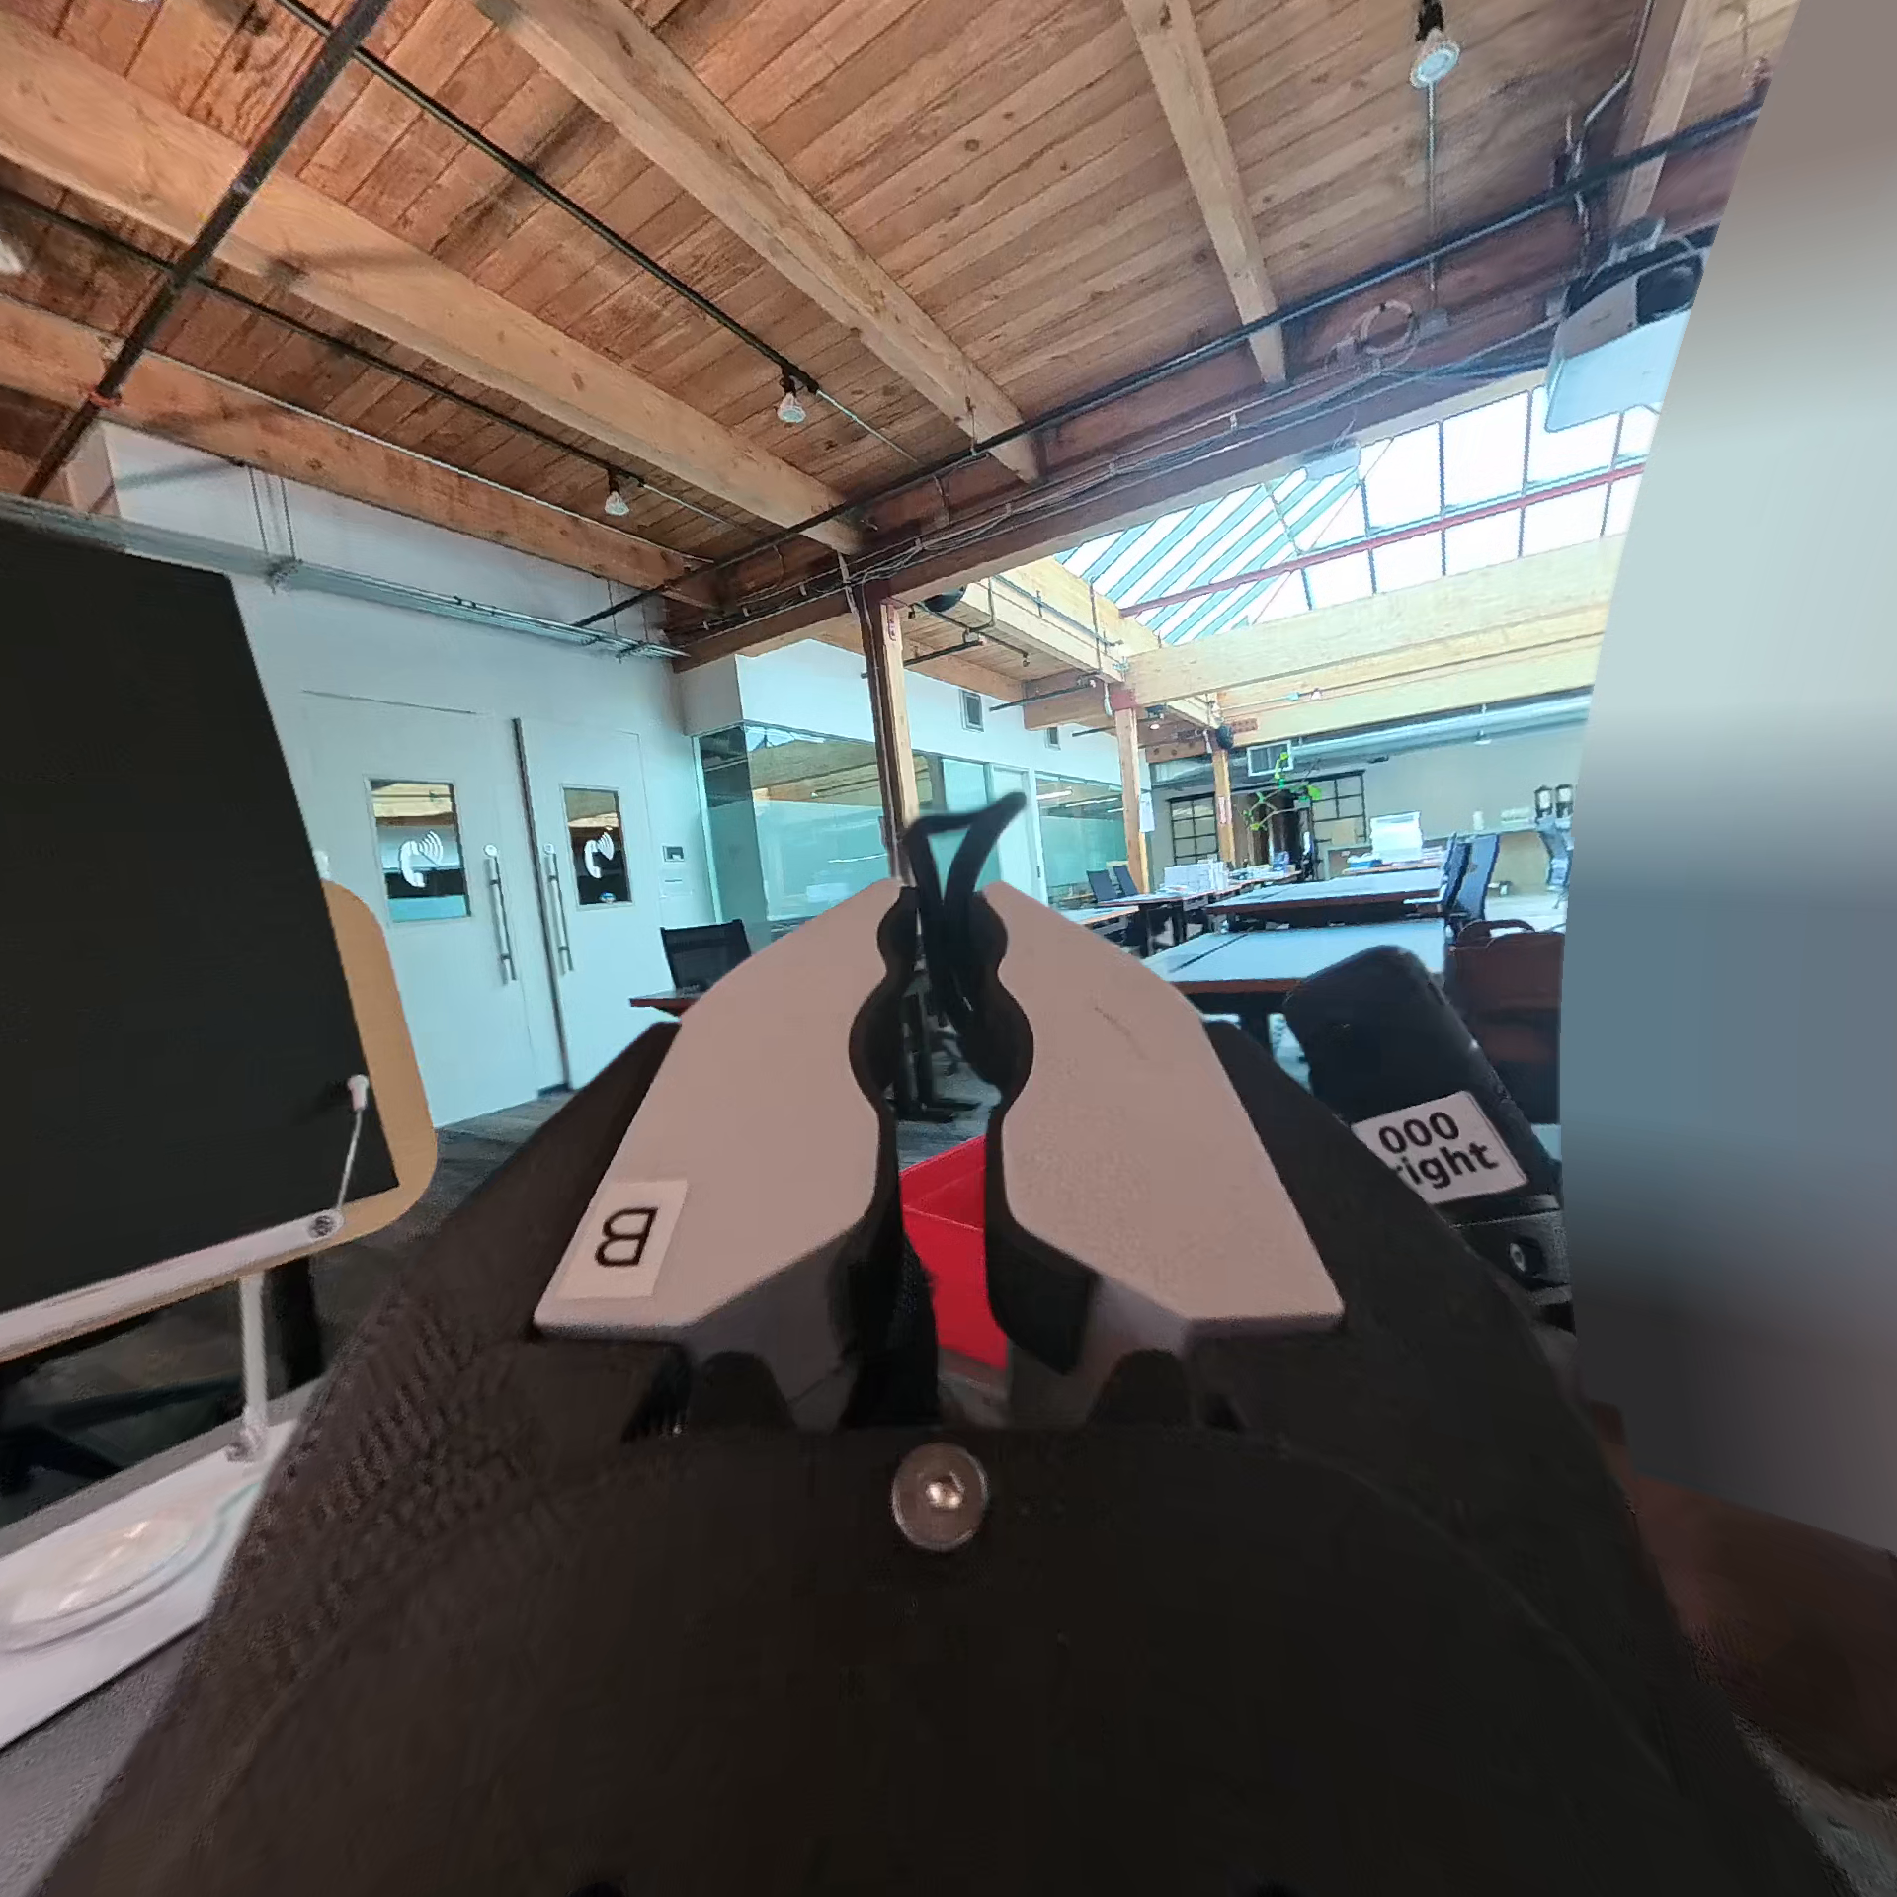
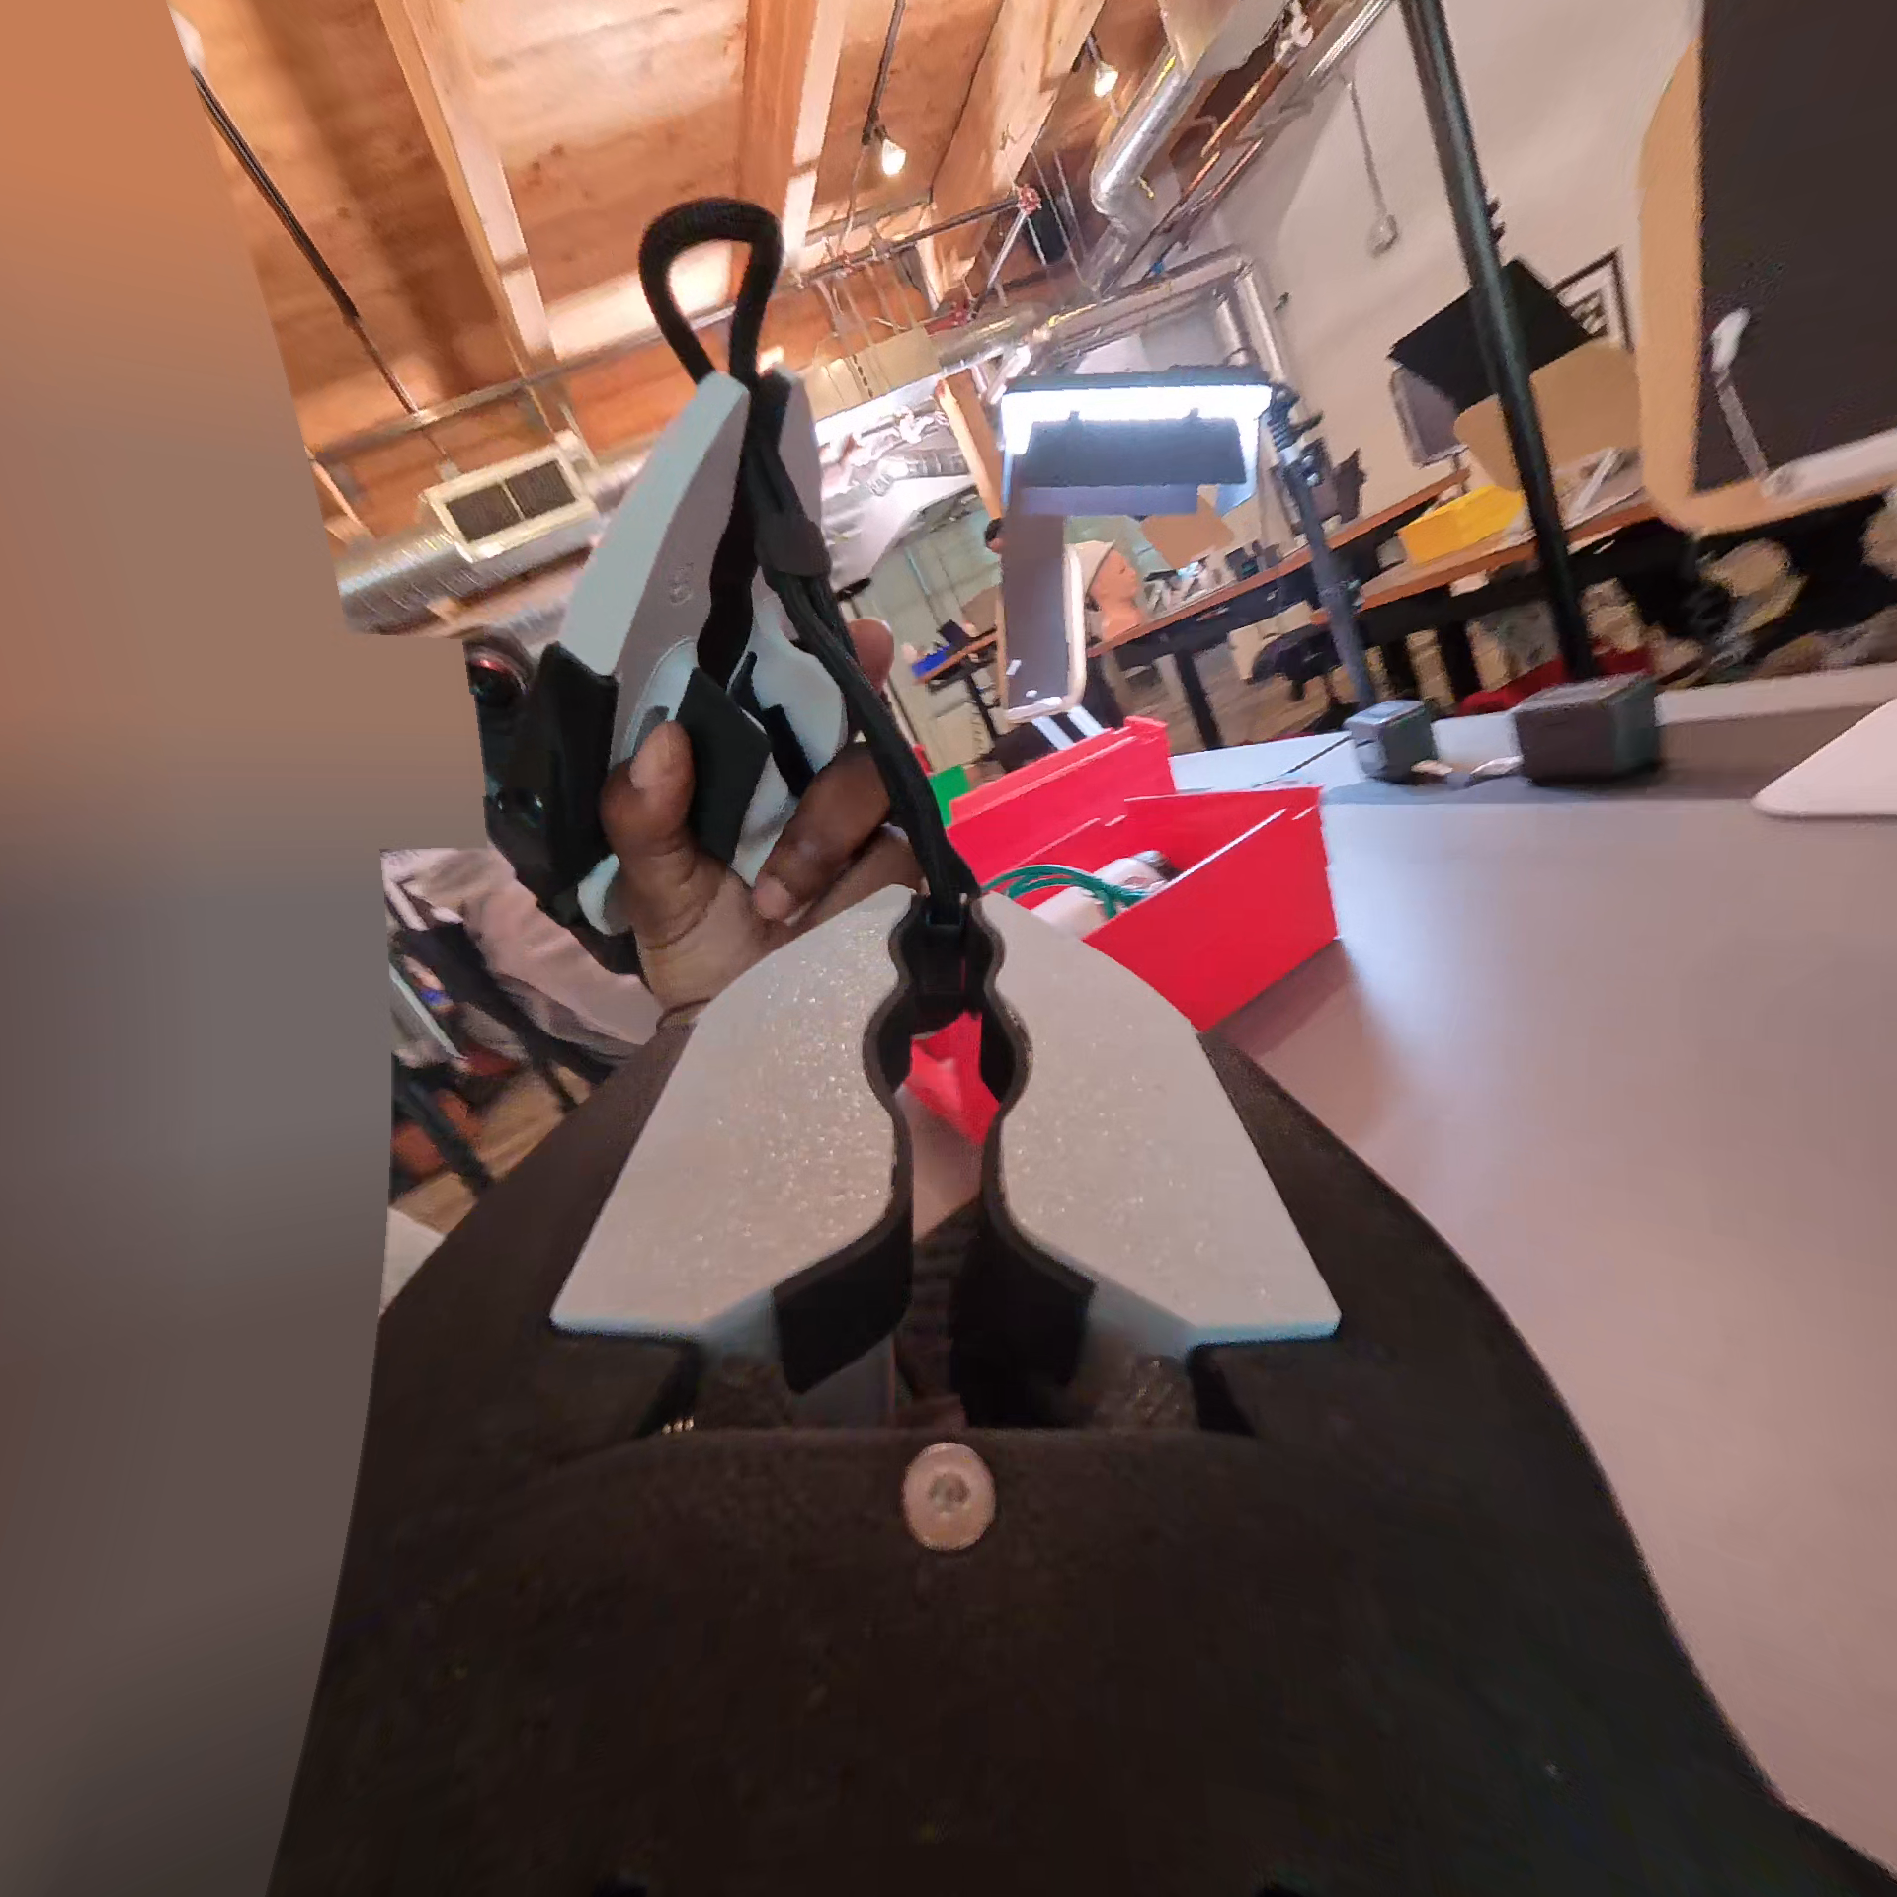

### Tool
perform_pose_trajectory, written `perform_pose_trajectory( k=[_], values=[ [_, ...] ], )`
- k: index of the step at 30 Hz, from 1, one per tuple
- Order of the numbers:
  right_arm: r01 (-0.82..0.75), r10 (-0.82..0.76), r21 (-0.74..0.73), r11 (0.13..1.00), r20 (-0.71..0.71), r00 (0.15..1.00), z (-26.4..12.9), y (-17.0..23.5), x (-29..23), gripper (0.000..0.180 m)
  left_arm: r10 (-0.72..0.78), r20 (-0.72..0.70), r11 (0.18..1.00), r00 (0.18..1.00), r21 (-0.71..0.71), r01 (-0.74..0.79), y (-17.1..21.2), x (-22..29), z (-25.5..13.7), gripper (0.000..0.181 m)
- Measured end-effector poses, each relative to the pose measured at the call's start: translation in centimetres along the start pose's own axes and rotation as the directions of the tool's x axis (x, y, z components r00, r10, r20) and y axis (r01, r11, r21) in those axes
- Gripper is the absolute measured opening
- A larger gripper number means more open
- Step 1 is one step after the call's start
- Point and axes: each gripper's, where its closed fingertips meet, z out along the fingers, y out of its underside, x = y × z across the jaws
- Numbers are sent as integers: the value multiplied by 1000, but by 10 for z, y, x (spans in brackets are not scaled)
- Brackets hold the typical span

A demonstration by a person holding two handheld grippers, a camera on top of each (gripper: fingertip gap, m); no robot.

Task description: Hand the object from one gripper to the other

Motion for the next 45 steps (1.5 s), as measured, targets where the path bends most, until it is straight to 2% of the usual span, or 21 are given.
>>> perform_pose_trajectory(
  k=[1,3,5,7,9,11,13,15,17,20,24,29,33,37,39,41,45],
  values=[
    [60,-60,-9,998,-30,998,-3,-3,3,7,-23,-4,1000,1000,8,23,-3,-3,-1,18],
    [240,-243,-39,970,-126,962,-10,-12,14,7,-65,-12,998,998,21,65,-10,-11,-6,47],
    [471,-481,-100,876,-240,843,-21,-25,26,7,-94,-16,995,995,31,95,-20,-22,-14,66],
    [684,-703,-191,704,-322,634,-31,-39,32,7,-94,-3,994,996,62,94,-31,-33,-23,72],
    [825,-856,-299,480,-367,365,-39,-50,34,7,-67,2,995,998,80,66,-38,-37,-30,73],
    [884,-926,-394,252,-364,101,-44,-58,31,6,-49,-43,997,998,53,51,-36,-28,-31,71],
    [897,-938,-440,44,-328,-115,-44,-59,23,7,-73,-120,997,990,-37,69,-23,-13,-26,67],
    [883,-917,-455,-111,-297,-268,-42,-58,16,7,-109,-185,987,977,-139,84,-4,3,-20,65],
    [876,-900,-445,-187,-280,-334,-41,-55,9,7,-95,-267,974,959,-222,35,17,21,-15,62],
    [878,-890,-415,-239,-267,-368,-40,-53,1,6,-47,-342,953,938,-297,-60,43,42,-9,56],
    [862,-876,-414,-292,-247,-415,-41,-51,-2,7,-105,-436,931,894,-359,-65,59,66,-10,36],
    [852,-867,-412,-322,-233,-440,-40,-48,-5,7,16,-426,917,904,-354,-183,75,63,-5,18],
    [845,-862,-417,-335,-227,-453,-40,-48,-5,7,-24,-446,913,895,-374,-162,76,68,-6,5],
    [850,-857,-409,-332,-246,-454,-40,-51,-7,7,-49,-441,927,896,-354,-124,70,68,-4,4],
    [874,-871,-406,-268,-286,-400,-42,-55,-7,8,-46,-414,941,909,-323,-100,65,63,0,4],
    [914,-900,-379,-144,-334,-280,-43,-60,-6,21,-49,-384,963,922,-262,-57,55,56,3,4],
    [950,-912,-226,213,-396,110,-47,-70,-3,37,-98,-300,991,949,-114,66,26,33,3,4]
  ],
)
